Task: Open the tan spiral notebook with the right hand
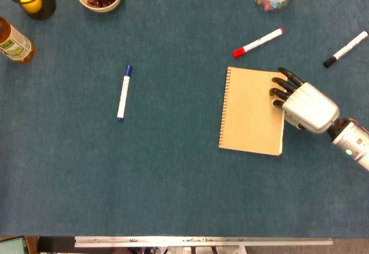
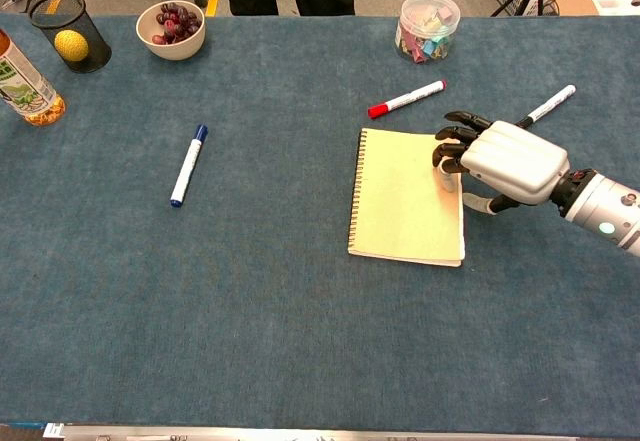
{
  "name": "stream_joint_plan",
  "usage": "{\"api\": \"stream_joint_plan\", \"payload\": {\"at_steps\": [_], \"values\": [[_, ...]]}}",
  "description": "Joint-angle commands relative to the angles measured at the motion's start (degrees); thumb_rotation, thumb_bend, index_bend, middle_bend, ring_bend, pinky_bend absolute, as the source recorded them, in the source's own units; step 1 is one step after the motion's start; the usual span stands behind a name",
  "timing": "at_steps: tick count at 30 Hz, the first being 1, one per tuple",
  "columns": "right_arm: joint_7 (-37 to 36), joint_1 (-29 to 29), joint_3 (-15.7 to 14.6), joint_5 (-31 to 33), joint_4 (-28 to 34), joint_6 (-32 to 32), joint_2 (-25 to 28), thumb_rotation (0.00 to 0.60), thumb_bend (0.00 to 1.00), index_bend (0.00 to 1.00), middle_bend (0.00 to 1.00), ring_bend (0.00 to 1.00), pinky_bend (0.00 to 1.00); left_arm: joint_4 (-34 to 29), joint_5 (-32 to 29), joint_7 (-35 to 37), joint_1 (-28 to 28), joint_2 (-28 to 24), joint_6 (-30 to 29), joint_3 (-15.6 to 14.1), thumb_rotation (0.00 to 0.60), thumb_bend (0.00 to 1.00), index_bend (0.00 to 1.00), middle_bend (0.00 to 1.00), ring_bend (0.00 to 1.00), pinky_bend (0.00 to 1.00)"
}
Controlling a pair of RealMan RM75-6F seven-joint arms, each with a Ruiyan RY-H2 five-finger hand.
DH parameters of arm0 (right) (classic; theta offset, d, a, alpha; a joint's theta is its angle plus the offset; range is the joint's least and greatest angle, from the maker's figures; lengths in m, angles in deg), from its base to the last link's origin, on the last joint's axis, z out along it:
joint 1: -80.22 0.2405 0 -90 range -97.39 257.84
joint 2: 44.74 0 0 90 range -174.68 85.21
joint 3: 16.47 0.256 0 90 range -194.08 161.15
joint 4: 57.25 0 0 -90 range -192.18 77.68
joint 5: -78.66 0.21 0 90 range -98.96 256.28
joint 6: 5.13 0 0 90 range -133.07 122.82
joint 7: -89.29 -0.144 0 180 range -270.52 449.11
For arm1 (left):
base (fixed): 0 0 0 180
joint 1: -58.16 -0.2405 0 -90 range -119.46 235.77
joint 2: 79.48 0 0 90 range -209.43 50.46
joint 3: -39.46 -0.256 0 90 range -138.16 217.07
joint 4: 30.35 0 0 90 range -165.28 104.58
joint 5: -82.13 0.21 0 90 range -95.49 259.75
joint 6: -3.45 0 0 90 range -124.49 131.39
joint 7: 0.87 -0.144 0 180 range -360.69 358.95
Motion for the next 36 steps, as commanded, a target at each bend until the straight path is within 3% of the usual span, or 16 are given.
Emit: {"api": "stream_joint_plan", "payload": {"at_steps": [1, 12, 23, 36], "values": [[-0.62, 0.27, 0.30, -0.15, -0.41, -0.79, -0.26, 0.600, 0.33, 0.55, 0.36, 0.17, 0.06, 0.00, 0.02, 0.06, -0.02, -0.02, -0.07, 0.02, 0.600, 0.48, 0.14, 0.08, 0.03, 0.06], [-1.70, 1.08, 0.99, -0.94, -2.82, -3.84, -2.04, 0.600, 0.35, 0.56, 0.37, 0.18, 0.06, -0.04, 0.08, 0.09, 0.07, -0.13, 0.14, -0.01, 0.600, 0.48, 0.14, 0.08, 0.03, 0.06], [-2.40, 1.37, 1.46, -1.05, -4.19, -6.18, -3.62, 0.600, 0.47, 0.77, 0.46, 0.27, 0.10, 0.11, 0.29, 0.68, 0.03, -0.23, -0.23, 0.12, 0.600, 0.48, 0.14, 0.08, 0.03, 0.06], [-1.97, -0.29, 0.30, -1.44, 0.48, -9.48, 2.55, 0.600, 0.51, 0.82, 0.50, 0.32, 0.14, -0.82, 1.24, -0.34, 0.37, -0.32, -0.38, 0.04, 0.600, 0.48, 0.14, 0.08, 0.03, 0.06]]}}
